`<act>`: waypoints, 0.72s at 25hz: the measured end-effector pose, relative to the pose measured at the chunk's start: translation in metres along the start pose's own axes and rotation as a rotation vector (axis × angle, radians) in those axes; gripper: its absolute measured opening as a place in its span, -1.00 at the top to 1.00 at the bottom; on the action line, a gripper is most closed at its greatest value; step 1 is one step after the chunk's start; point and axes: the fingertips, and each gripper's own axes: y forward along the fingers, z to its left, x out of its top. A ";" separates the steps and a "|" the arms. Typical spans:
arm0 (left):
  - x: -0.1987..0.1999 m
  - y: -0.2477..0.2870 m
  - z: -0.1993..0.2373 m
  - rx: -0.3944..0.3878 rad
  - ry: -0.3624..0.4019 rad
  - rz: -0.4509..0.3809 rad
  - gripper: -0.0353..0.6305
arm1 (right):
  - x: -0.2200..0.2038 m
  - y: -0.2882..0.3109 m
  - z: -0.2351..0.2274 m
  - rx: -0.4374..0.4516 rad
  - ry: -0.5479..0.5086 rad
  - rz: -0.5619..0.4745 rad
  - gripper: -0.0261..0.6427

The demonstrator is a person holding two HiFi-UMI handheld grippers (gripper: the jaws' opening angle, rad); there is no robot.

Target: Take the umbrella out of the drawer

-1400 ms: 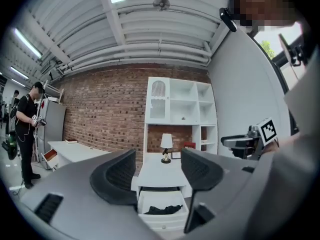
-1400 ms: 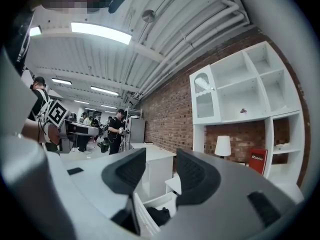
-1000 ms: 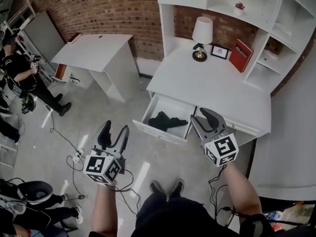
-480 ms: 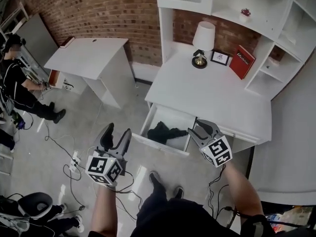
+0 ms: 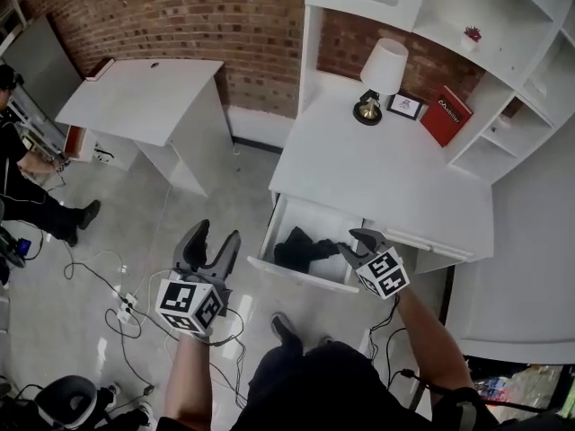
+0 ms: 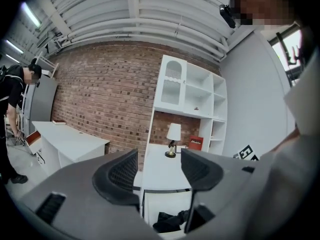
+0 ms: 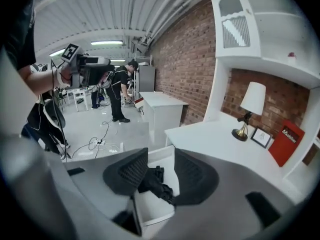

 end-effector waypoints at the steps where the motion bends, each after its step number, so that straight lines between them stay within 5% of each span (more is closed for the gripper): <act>1: -0.004 0.001 0.007 -0.001 -0.005 0.009 0.09 | -0.005 0.009 0.001 0.007 0.012 0.025 0.43; 18: -0.076 0.002 0.060 0.110 -0.067 0.186 0.09 | -0.095 0.125 0.035 0.256 -0.132 0.324 0.32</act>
